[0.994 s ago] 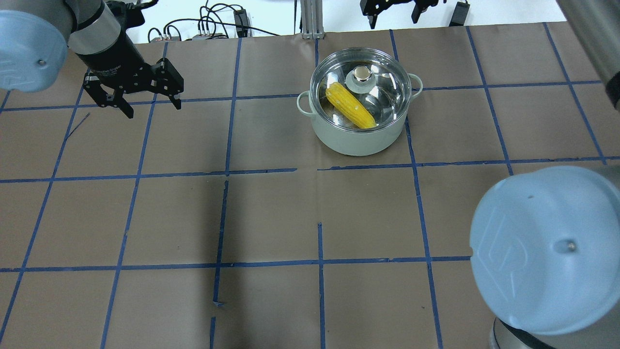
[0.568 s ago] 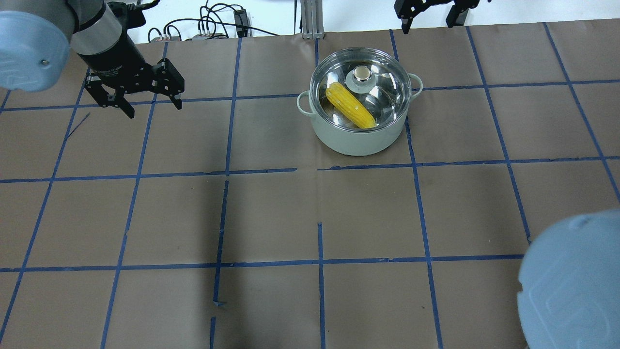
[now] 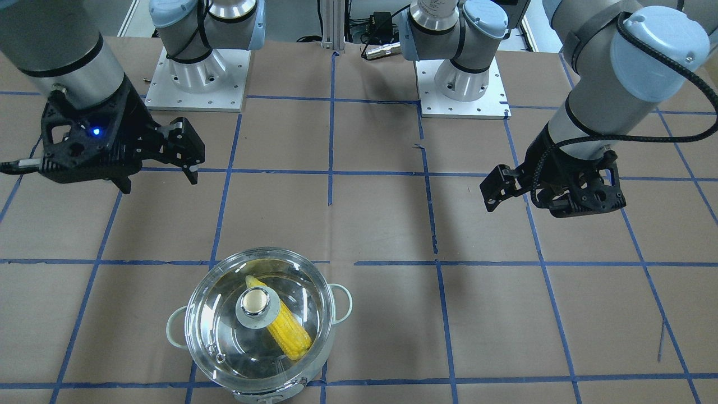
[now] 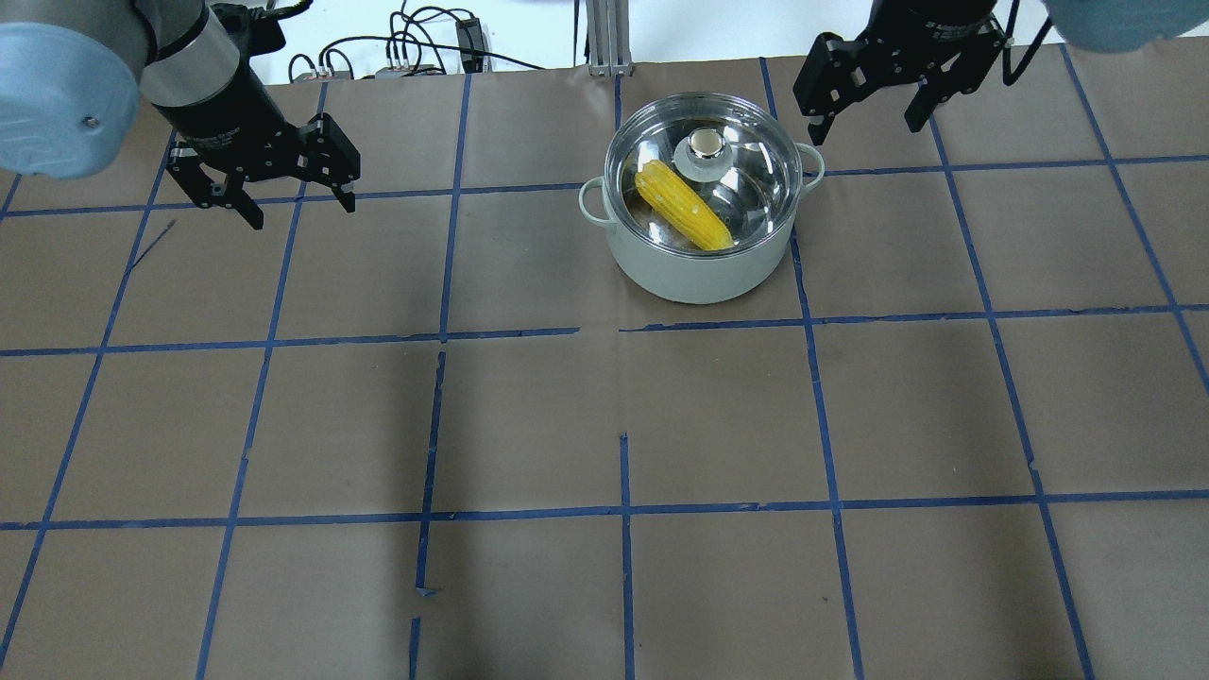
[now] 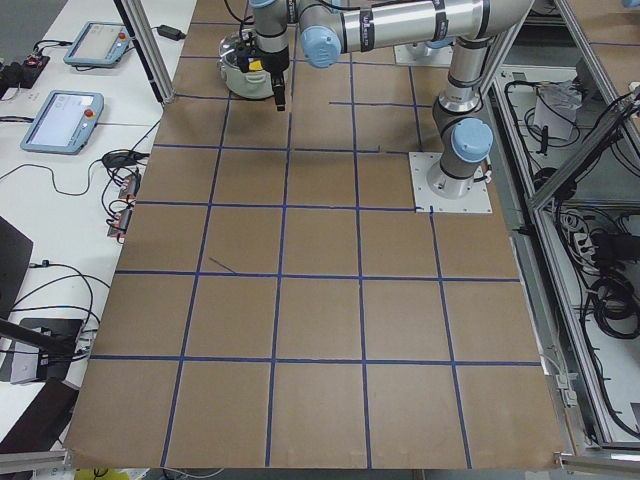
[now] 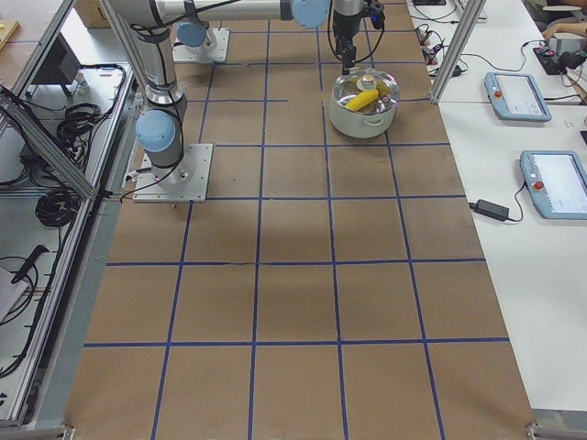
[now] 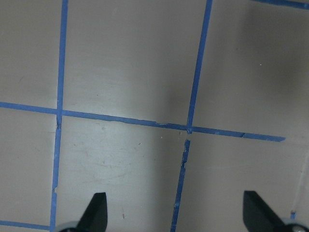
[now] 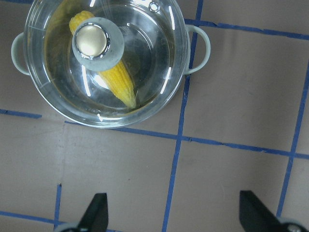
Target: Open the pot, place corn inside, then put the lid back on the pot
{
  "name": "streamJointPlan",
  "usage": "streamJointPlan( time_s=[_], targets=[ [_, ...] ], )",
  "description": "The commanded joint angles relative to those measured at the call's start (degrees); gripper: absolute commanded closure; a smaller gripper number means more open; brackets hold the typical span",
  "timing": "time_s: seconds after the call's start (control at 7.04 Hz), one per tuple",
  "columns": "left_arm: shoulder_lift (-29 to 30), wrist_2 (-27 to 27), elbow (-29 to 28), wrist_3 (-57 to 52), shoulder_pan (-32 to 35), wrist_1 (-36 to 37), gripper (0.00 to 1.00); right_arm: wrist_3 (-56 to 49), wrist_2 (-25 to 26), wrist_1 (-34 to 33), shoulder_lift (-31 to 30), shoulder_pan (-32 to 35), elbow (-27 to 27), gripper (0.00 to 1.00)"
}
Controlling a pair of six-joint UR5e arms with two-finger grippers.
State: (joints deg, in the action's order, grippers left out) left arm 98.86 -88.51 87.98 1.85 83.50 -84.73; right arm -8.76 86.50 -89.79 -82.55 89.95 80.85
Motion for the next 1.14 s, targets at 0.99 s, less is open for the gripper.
streamJointPlan(
  time_s=[0.99],
  targets=[
    [0.28,-0.18,-0.09,0.0,0.08,1.15,0.0,0.06,0.69,-1.33,-3.85,0.05,6.24,0.05]
  ],
)
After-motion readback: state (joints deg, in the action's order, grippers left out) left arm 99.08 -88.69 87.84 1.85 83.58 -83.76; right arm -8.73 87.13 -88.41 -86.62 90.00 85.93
